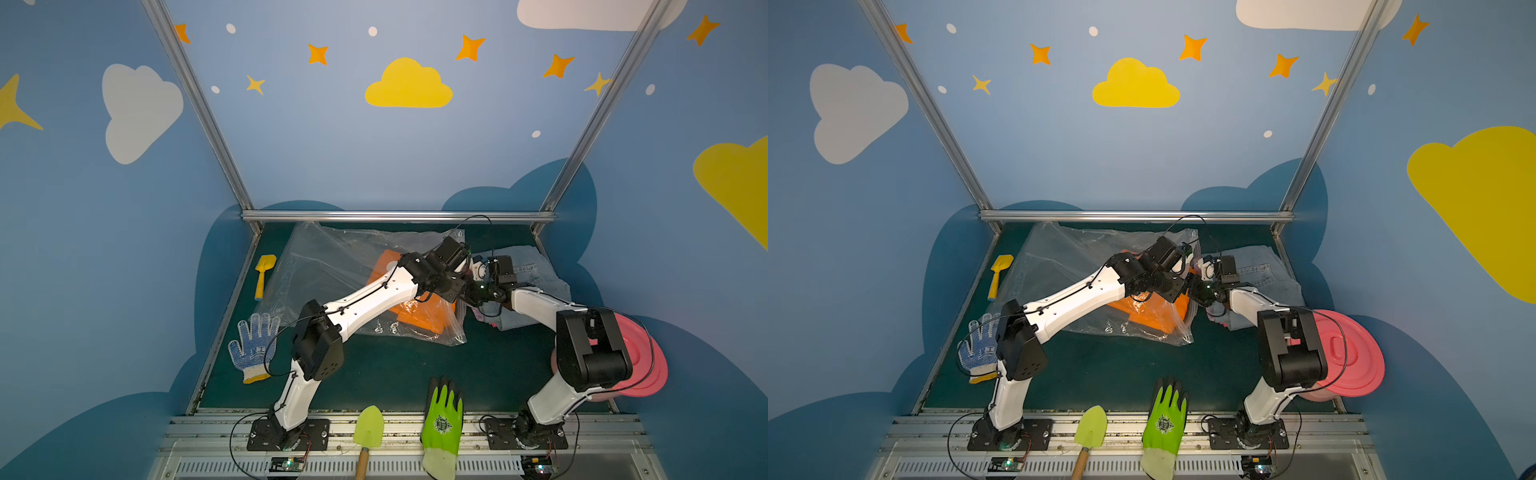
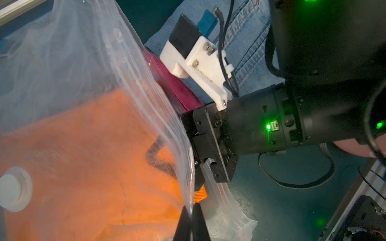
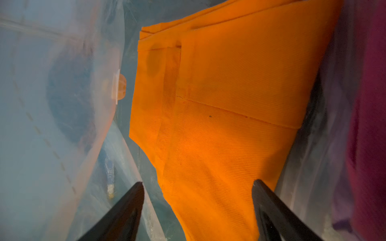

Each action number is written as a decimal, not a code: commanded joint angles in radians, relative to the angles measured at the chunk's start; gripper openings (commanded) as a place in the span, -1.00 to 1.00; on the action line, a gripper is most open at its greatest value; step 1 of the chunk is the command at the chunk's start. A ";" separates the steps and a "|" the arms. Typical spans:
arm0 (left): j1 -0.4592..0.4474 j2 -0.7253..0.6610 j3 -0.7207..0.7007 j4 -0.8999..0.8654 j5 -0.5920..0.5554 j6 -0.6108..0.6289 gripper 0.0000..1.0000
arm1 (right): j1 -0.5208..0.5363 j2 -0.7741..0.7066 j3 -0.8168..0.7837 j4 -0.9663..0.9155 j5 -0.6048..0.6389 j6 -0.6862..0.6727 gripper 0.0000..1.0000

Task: Take the trousers out of the vacuum bag
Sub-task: Take out the trousers from the vacuum bag.

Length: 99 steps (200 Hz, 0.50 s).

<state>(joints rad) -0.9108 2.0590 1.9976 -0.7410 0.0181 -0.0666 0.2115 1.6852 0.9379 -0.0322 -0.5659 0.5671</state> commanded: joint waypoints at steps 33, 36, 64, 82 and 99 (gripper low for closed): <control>-0.007 -0.048 -0.031 0.025 0.016 0.004 -0.91 | 0.020 0.034 0.001 -0.033 0.044 -0.022 0.59; -0.006 -0.048 -0.032 0.026 0.016 0.004 -0.91 | 0.020 0.033 0.001 -0.036 0.047 -0.022 0.59; -0.007 -0.051 -0.040 0.030 0.018 0.004 -0.91 | 0.022 0.033 -0.013 -0.043 0.054 -0.024 0.59; -0.007 -0.051 -0.040 0.032 0.019 0.003 -0.91 | 0.026 0.036 -0.017 -0.045 0.059 -0.023 0.59; -0.007 -0.051 -0.040 0.032 0.020 0.002 -0.91 | 0.031 0.034 -0.022 -0.052 0.069 -0.024 0.59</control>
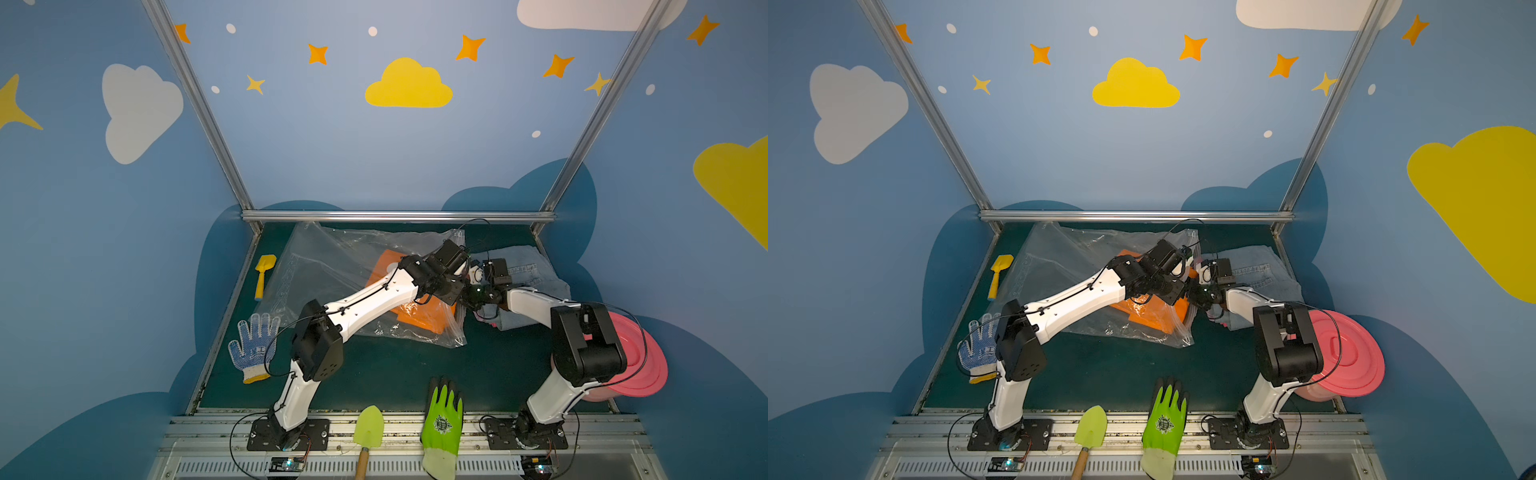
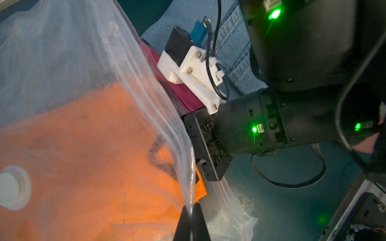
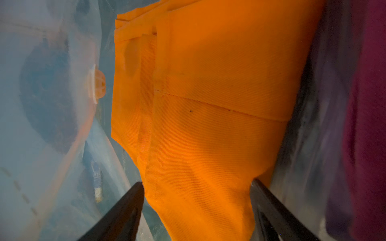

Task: Take the trousers out of the vacuum bag
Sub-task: Take out the trousers from the vacuum bag.

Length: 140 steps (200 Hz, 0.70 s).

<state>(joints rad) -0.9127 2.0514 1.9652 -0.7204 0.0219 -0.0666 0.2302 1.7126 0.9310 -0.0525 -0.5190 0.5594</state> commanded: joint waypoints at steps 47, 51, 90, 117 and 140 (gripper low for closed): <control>-0.005 -0.045 -0.012 0.010 0.013 0.001 -0.91 | 0.020 0.019 -0.023 -0.067 0.042 -0.032 0.59; -0.005 -0.044 -0.010 0.010 0.014 0.001 -0.91 | 0.022 0.022 -0.023 -0.066 0.039 -0.031 0.60; -0.005 -0.046 -0.010 0.009 0.013 0.000 -0.91 | 0.037 0.057 -0.023 -0.059 0.047 -0.023 0.59; -0.005 -0.046 -0.012 0.008 0.013 0.001 -0.91 | 0.043 0.081 -0.022 -0.044 0.052 -0.010 0.58; -0.004 -0.050 -0.015 0.007 0.012 0.000 -0.91 | 0.046 0.095 -0.016 -0.034 0.055 -0.007 0.57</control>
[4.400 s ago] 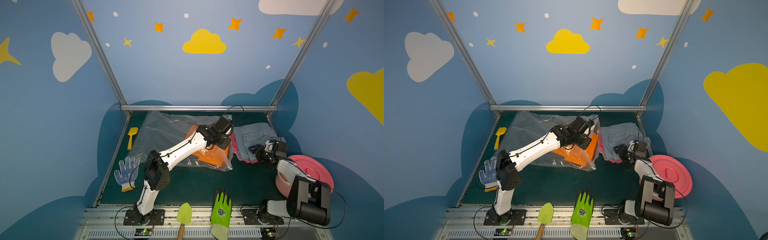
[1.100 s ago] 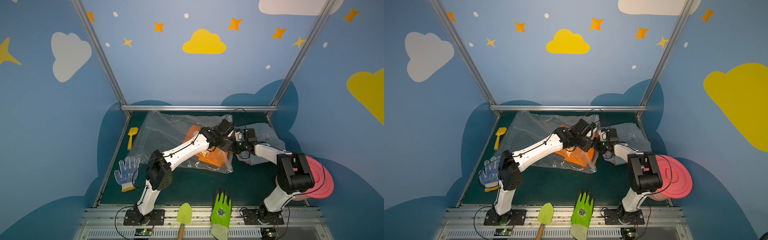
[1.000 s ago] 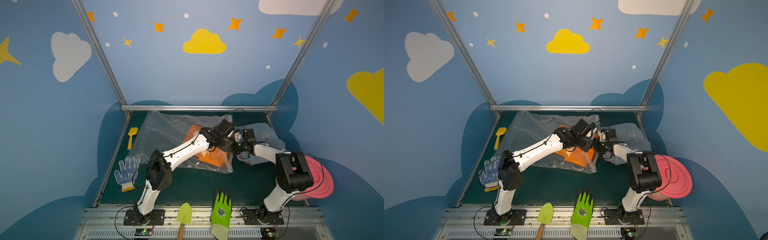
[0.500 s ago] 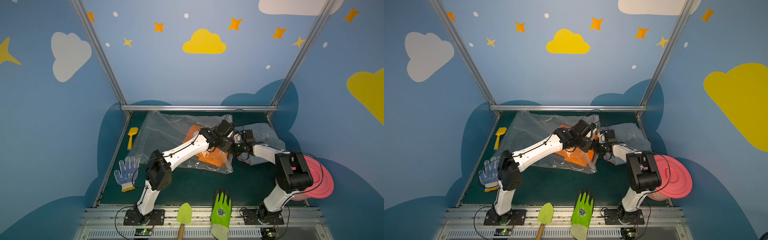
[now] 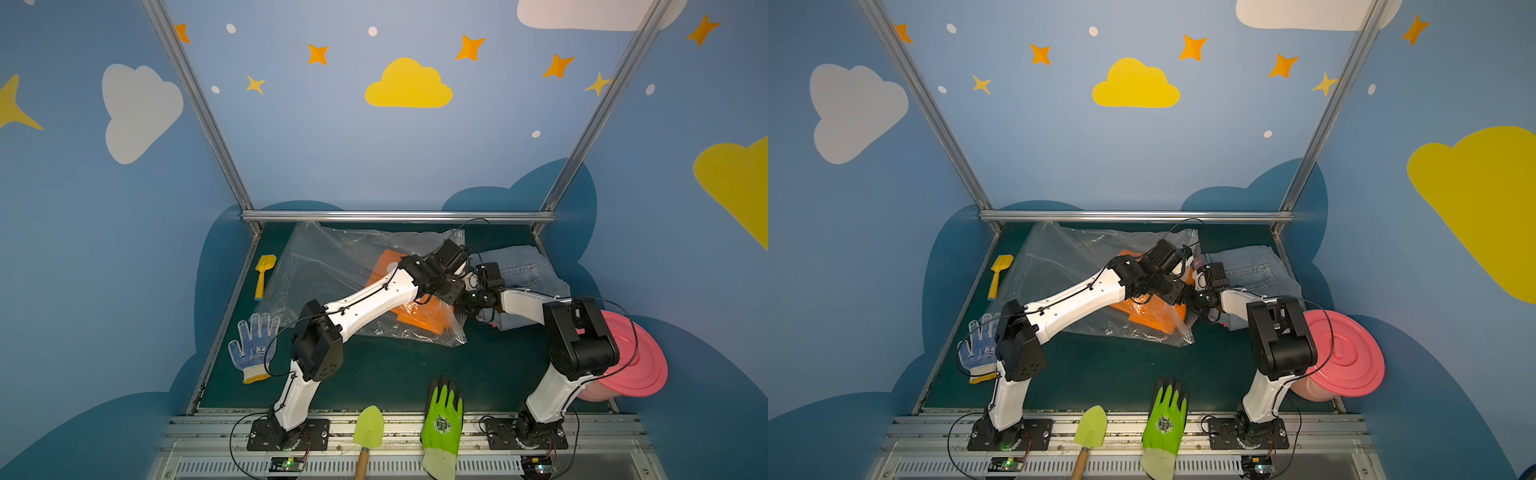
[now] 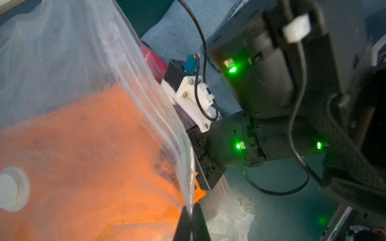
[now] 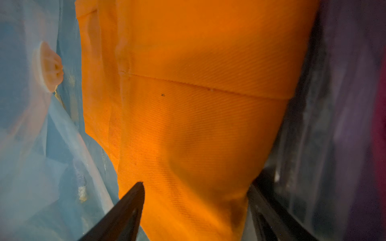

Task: Take the trousers out of the vacuum bag
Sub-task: Take out the trousers from the vacuum bag.

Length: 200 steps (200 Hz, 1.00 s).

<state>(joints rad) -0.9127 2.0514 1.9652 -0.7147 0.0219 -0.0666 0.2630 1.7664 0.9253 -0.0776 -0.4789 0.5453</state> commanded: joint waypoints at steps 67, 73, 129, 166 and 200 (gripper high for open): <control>-0.005 -0.052 -0.015 -0.002 0.001 0.005 -0.91 | 0.019 0.087 0.001 0.064 -0.006 0.048 -0.05; -0.005 -0.051 -0.015 -0.002 0.000 0.007 -0.91 | 0.019 0.084 0.004 0.068 -0.011 0.050 -0.17; -0.004 -0.053 -0.016 -0.002 -0.005 0.008 -0.91 | 0.018 0.027 0.030 0.097 -0.071 0.076 -1.00; -0.004 -0.054 -0.014 -0.002 -0.008 0.010 -0.91 | 0.018 -0.034 -0.006 0.197 -0.078 0.114 -1.00; -0.005 -0.051 -0.013 -0.003 -0.007 0.009 -0.91 | 0.016 0.021 -0.035 0.258 -0.086 0.138 -0.67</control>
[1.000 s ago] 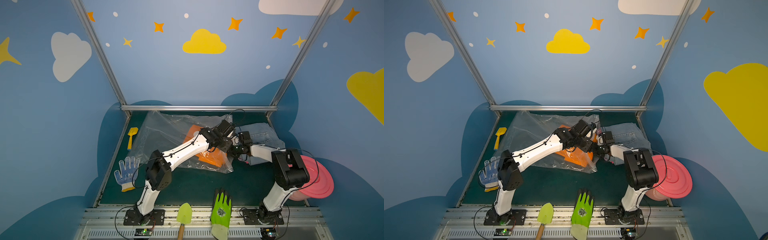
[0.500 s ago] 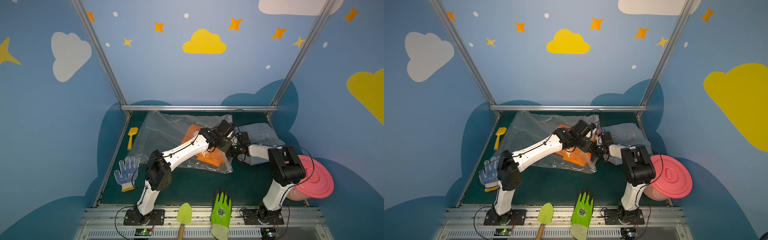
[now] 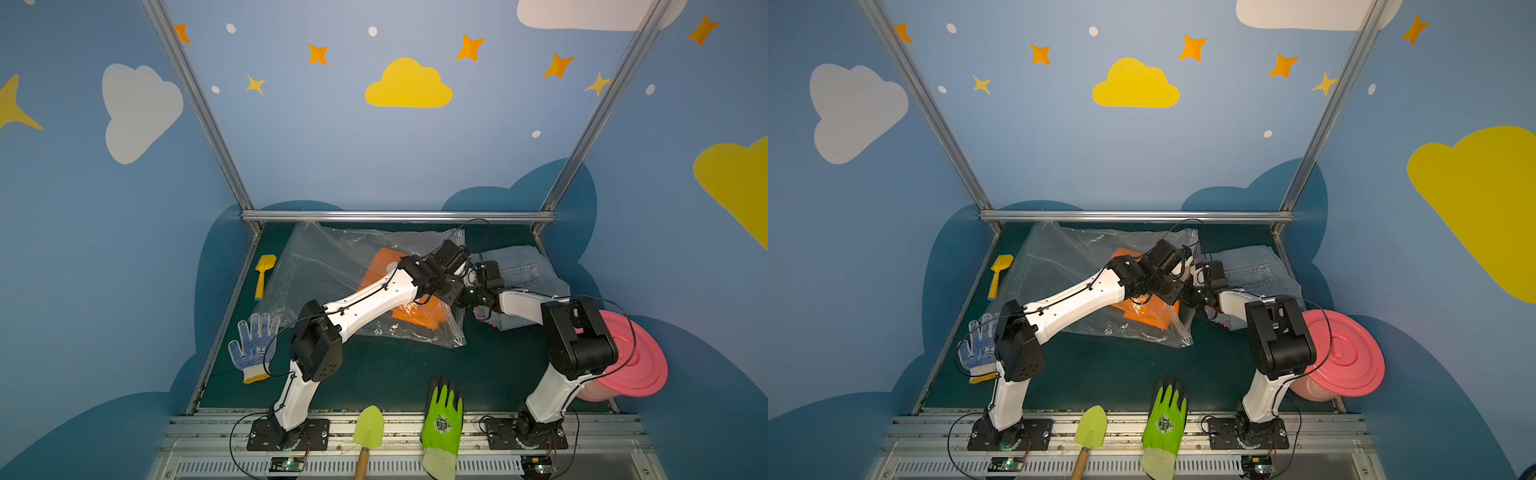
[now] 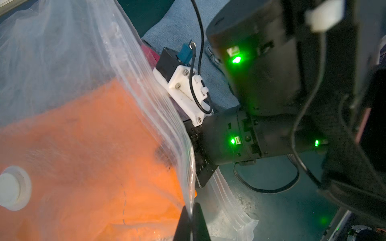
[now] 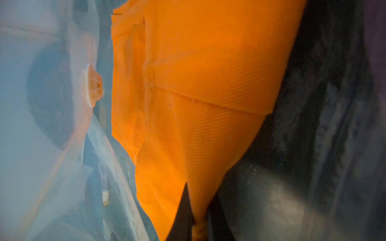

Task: Take the trousers out of the vacuum bag
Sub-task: Take out the trousers from the vacuum bag.

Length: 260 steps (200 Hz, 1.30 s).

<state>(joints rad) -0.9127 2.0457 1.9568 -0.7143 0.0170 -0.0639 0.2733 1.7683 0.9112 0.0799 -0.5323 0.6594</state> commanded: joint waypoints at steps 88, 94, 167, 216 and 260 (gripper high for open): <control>-0.005 -0.061 -0.028 0.007 -0.009 0.003 -0.91 | 0.014 0.111 -0.079 0.208 -0.002 0.074 0.31; -0.005 -0.061 -0.030 0.007 -0.007 0.003 -0.91 | 0.017 0.118 -0.081 0.215 0.000 0.077 0.36; -0.005 -0.079 -0.049 0.015 -0.020 0.003 -0.91 | 0.048 0.174 -0.061 0.321 -0.005 0.122 -0.95; -0.004 -0.081 -0.055 0.018 -0.025 0.002 -0.91 | 0.052 -0.059 -0.054 0.240 -0.002 0.075 -1.00; -0.002 -0.083 -0.055 0.017 -0.026 0.003 -0.91 | 0.084 0.058 -0.094 0.396 0.011 0.120 -0.03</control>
<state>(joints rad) -0.9127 2.0029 1.9060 -0.6952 0.0013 -0.0643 0.3481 1.7077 0.8284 0.3786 -0.5022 0.7639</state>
